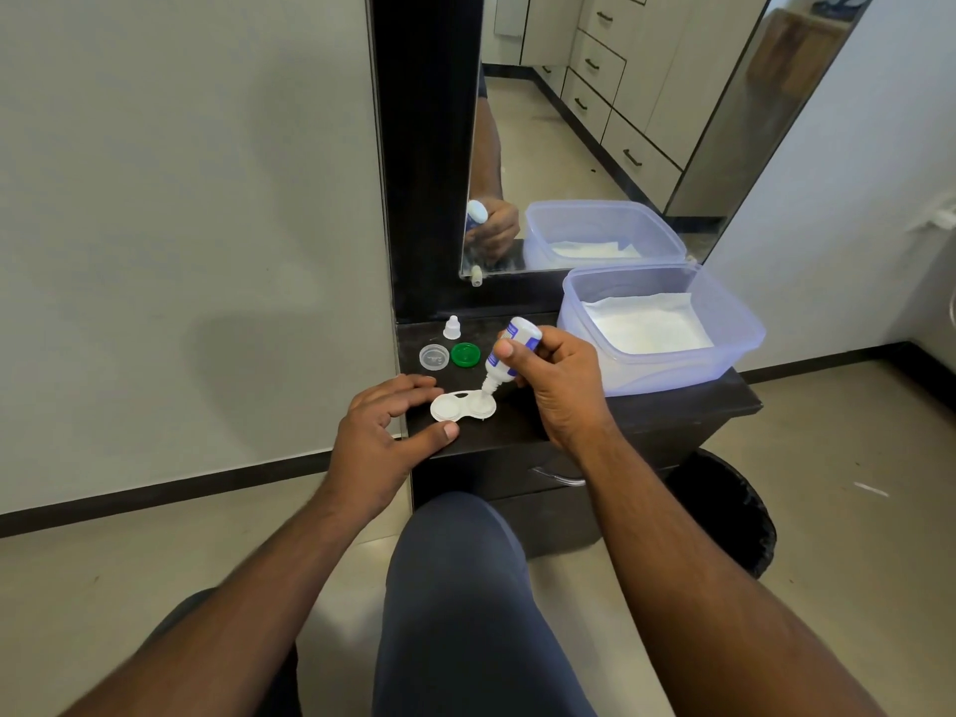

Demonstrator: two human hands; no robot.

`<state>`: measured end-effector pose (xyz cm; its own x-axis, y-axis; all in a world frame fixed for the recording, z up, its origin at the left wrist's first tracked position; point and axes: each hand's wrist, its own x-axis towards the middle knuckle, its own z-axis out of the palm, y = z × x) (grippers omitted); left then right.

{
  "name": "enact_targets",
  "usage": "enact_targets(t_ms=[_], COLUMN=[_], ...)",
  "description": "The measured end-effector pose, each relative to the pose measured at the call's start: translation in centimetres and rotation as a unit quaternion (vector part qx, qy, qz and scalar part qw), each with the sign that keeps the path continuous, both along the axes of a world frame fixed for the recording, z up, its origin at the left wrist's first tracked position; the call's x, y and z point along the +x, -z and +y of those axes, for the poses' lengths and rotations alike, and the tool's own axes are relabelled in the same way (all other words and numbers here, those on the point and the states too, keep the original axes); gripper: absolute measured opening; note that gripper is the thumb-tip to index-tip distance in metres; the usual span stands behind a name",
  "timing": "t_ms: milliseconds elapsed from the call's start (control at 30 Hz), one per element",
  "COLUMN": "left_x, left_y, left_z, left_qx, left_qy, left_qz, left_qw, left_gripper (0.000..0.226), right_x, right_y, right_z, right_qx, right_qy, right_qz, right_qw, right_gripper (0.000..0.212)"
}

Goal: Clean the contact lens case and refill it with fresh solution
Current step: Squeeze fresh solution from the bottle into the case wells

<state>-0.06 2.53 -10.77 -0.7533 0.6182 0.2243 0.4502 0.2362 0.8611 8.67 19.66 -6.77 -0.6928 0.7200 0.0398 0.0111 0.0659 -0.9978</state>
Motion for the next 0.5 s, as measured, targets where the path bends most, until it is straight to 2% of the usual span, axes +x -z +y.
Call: enact_targets(t_ms=[500], left_x=[0.10], left_y=[-0.12], left_z=[0.01], left_qx=[-0.009], left_qy=[-0.003], left_qz=[-0.004], left_qw=[1.000], left_gripper=[0.041], right_x=[0.06], right_y=[-0.32], right_z=[-0.23], right_qx=[0.004], right_qy=[0.009], right_qz=[-0.006], right_qw=[1.000], right_gripper=[0.021])
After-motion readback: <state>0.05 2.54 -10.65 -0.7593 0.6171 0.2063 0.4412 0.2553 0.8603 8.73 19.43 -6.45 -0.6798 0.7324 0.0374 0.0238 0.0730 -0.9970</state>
